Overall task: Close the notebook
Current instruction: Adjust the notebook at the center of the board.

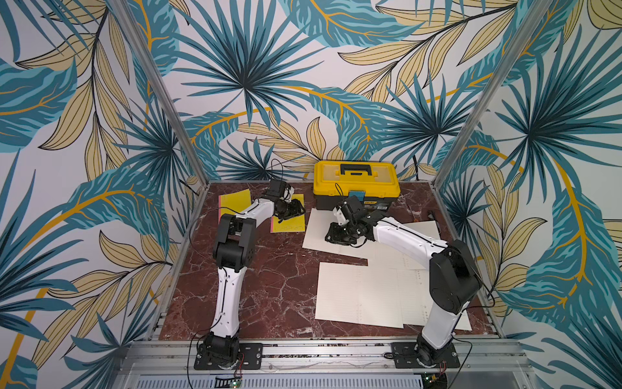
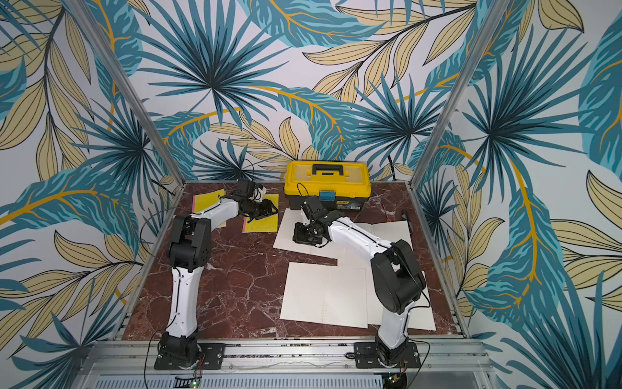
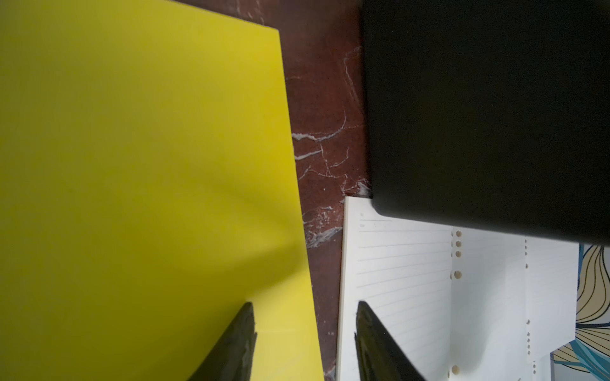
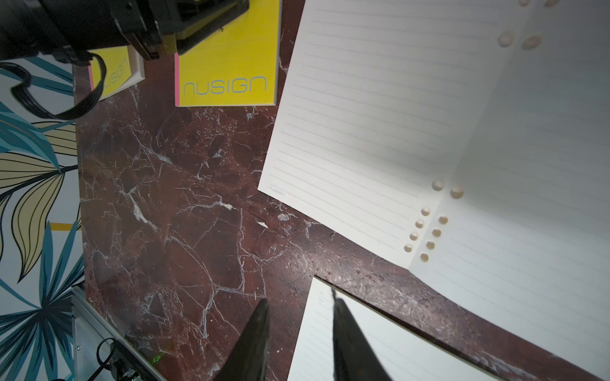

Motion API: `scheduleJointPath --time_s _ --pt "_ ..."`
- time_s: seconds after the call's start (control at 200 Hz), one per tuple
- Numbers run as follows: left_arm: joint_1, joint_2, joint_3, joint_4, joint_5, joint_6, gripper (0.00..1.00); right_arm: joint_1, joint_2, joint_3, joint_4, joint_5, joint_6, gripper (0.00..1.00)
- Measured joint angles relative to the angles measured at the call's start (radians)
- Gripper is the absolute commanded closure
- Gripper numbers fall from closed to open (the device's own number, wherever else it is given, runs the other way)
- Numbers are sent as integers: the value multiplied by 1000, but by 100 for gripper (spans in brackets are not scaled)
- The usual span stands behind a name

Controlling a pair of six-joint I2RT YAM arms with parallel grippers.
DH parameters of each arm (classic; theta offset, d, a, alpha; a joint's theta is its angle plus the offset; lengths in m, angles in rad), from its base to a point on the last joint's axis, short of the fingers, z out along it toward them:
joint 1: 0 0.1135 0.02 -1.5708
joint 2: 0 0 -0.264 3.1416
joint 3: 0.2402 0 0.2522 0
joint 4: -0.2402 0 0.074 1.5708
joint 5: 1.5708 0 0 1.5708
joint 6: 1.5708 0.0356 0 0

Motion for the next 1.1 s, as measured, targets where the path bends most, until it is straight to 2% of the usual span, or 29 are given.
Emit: scheduleJointPath --time_s 0.27,0.676,1.101 --pt "6 34 74 -66 -39 39 49 0 0 0 1 0 4 67" --pt "24 39 93 -95 -84 48 50 -1 -7 -17 6 5 3 67" --pt "21 -74 -48 -108 -106 46 47 -9 -107 -80 7 24 3 66"
